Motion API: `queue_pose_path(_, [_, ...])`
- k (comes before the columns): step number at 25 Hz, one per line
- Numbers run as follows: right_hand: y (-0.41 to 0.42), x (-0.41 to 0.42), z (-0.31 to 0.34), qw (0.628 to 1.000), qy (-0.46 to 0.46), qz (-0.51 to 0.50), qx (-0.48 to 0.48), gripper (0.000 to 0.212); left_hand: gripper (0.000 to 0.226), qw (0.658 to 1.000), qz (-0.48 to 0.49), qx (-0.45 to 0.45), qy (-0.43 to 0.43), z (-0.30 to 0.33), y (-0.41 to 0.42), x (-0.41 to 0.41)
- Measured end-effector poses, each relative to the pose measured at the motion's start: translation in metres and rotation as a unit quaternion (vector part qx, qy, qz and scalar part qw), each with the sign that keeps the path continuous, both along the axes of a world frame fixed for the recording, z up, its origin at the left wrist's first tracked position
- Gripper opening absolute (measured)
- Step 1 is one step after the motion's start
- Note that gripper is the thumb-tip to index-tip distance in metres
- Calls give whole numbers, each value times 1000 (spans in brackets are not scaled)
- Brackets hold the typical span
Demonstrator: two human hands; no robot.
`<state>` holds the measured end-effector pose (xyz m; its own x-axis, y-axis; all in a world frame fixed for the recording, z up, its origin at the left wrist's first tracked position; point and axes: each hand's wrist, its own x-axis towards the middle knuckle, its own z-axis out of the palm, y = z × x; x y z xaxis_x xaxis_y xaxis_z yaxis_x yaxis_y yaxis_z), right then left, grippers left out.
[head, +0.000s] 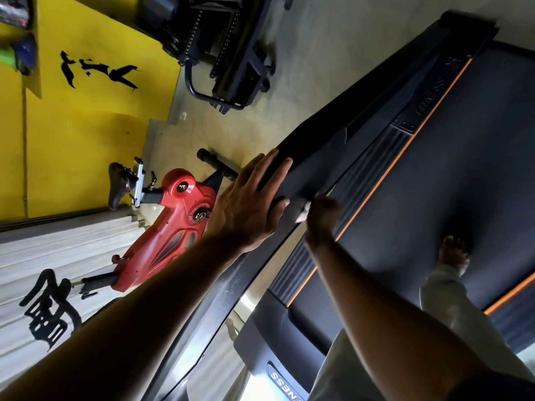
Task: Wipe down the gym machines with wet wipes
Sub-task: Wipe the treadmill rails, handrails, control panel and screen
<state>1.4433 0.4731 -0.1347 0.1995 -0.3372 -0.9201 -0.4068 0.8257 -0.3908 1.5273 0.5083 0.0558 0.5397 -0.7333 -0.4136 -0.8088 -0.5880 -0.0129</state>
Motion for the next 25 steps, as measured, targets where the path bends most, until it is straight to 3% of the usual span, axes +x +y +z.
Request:
queue_pose_path(2, [-66,25,-14,996,4,-46,-76,31,65,1000,-4,6,-2,-1,1,2])
queue_pose_path(5, [-121,34,-13,990,-39,-129,-33,5,64,1000,-21,9,-4,-1,4,4])
queue_pose_path(7, [-104,20,-4,990,-76,-119,-16,9,60,1000,-14,-6,3,-3,2,3])
queue_pose_path(11, [-13,-34,18,993,-118,27,4,20,57,999,-9,-37,11,-5,10,5])
queue_pose_path(15, [-21,-61,29,981,-152,90,-78,29,55,995,-45,-79,41,0,7,4])
queue_pose_path(18, [-47,-72,53,959,-182,103,-191,17,58,994,-26,-97,41,25,44,-11])
queue_pose_path(21, [-49,-55,58,949,-188,106,-232,14,75,999,-1,-39,20,54,134,-39])
queue_pose_path(23, [-37,-31,57,955,-151,96,-237,14,76,999,-11,-40,2,57,172,-53])
queue_pose_path(25, [-18,-14,70,963,-92,18,-252,12,75,999,-1,-46,1,53,178,-51])
